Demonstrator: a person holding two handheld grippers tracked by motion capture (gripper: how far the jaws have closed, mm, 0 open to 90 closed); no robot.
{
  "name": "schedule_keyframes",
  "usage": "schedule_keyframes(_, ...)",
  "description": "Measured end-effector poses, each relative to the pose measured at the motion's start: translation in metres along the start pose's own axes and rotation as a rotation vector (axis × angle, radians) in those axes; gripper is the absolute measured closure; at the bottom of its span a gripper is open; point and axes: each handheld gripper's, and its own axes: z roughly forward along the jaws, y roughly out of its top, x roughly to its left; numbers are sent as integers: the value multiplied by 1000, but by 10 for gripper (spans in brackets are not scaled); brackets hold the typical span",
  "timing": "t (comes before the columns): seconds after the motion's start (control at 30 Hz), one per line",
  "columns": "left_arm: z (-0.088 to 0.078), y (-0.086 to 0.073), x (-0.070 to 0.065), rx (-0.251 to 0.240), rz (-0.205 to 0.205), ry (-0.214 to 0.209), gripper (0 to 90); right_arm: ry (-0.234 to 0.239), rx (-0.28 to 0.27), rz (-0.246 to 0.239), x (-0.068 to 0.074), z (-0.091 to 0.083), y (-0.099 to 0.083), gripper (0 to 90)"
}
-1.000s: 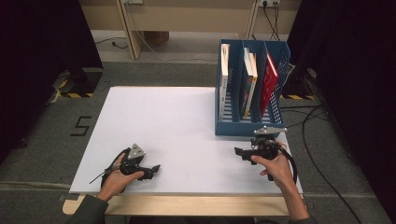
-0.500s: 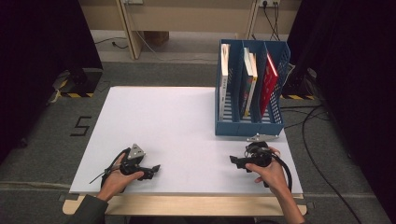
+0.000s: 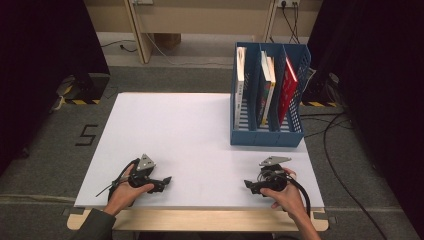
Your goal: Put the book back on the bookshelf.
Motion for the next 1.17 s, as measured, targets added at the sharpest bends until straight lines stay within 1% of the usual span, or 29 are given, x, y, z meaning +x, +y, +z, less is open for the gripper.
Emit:
schedule_keyframes(0.07,0,0,0,0,0,0,134,-11,-5,-17,2,-1,-3,170)
schedule_keyframes(0.17,0,0,0,0,0,0,135,-13,-7,-15,3,-2,-5,170)
schedule_keyframes(0.23,0,0,0,0,0,0,135,-28,-3,-24,4,-1,-7,170)
schedule_keyframes(0.3,0,0,0,0,0,0,135,-34,10,-27,6,1,-10,170)
schedule_keyframes(0.4,0,0,0,0,0,0,135,-46,13,-51,8,2,-12,165)
schedule_keyframes(0.43,0,0,0,0,0,0,135,-51,15,-51,9,1,-12,165)
schedule_keyframes(0.57,0,0,0,0,1,0,135,-64,0,-71,10,2,-15,157)
schedule_keyframes(0.63,0,0,0,0,1,1,135,-66,-9,-57,11,2,-17,157)
schedule_keyframes(0.7,0,0,0,2,1,0,135,-67,-22,-57,12,2,-19,157)
schedule_keyframes(0.8,0,0,0,2,1,0,135,-67,-36,-66,11,2,-21,156)
schedule_keyframes(0.9,0,0,0,2,1,0,135,-64,-47,-66,10,2,-22,156)
schedule_keyframes(1.17,0,0,0,2,2,1,135,-63,-58,-67,10,2,-23,156)
